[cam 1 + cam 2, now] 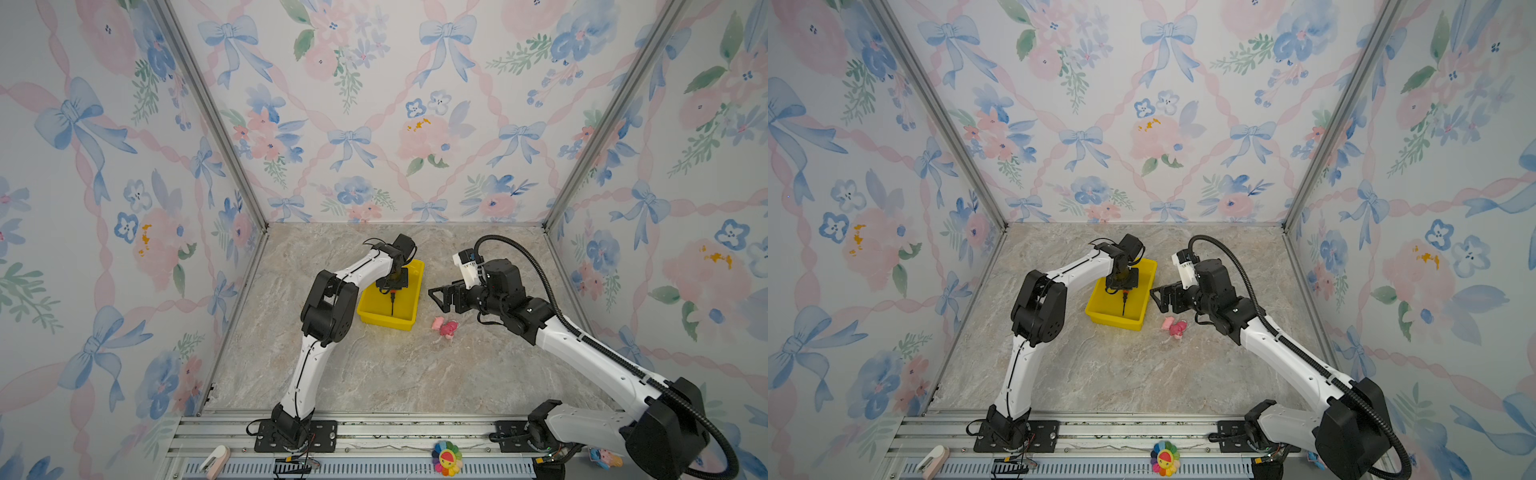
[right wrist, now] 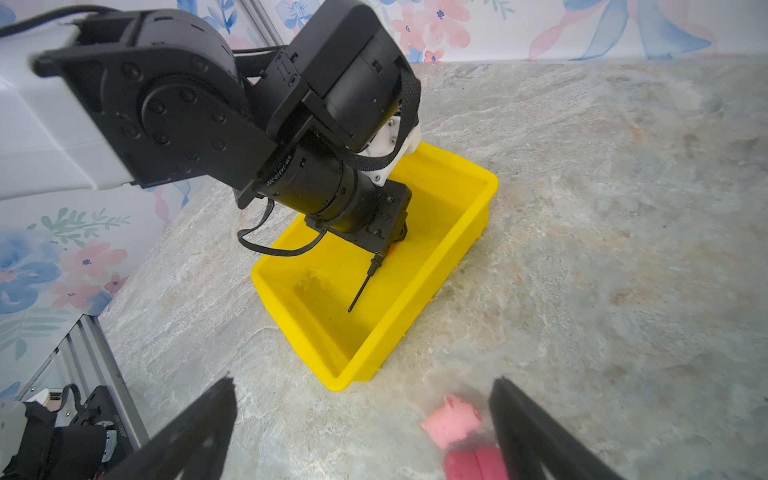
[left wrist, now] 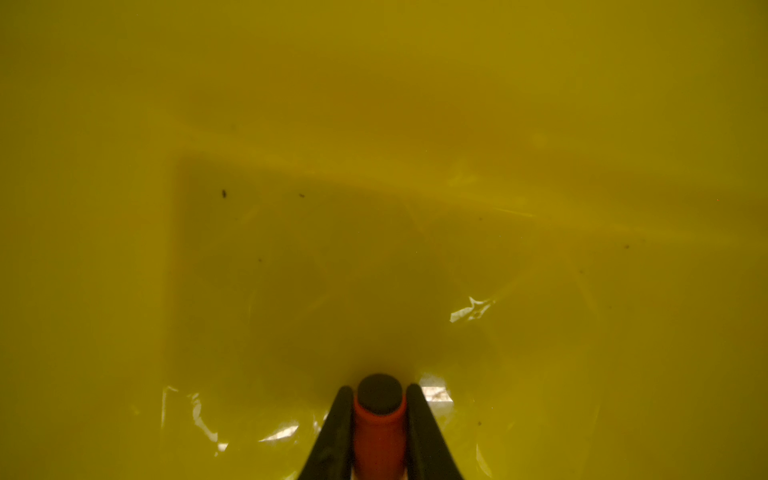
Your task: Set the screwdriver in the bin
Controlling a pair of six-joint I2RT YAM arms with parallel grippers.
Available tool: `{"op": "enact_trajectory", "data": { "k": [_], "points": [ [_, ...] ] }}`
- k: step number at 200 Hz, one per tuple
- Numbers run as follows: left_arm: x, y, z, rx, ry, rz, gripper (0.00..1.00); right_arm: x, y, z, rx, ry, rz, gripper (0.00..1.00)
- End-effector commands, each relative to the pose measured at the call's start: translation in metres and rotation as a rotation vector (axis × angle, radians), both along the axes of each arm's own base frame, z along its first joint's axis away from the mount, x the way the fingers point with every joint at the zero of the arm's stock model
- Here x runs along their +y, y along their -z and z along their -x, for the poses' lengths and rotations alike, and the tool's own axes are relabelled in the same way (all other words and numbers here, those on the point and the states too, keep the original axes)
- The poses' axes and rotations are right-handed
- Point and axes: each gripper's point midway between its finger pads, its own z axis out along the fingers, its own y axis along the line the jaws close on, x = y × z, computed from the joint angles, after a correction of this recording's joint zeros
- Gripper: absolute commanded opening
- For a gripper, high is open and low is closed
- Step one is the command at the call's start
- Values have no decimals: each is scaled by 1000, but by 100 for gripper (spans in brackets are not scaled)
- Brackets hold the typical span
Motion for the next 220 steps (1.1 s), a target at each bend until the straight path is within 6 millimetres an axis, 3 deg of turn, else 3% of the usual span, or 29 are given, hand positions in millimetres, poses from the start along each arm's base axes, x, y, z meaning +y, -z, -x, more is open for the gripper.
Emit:
{"op": "enact_trajectory", "data": {
  "k": [1,41,56,77,131,158,203,220],
  "points": [
    [-4,6,2,17,-5,-1,29,-4,-21,0,-47,2,-22,97],
    [-7,-9,-1,-10,-4,17,39,-9,-28,2,-68,14,-35,97],
    [-8,-19,-3,-26,-4,31,51,-11,-30,2,-72,22,-40,97],
    [-11,-43,-5,-67,-6,59,69,-14,-32,1,-76,31,-39,97],
    [-5,-104,5,-161,11,106,95,-30,-34,-1,-92,97,13,97],
    [3,-135,22,-251,54,33,97,-58,-37,-5,-124,208,72,97],
    [29,-162,47,-380,91,-66,97,-118,-37,-5,-118,372,22,97],
    [40,-169,57,-440,94,-71,98,-147,-28,-1,-98,465,32,97]
  ]
}}
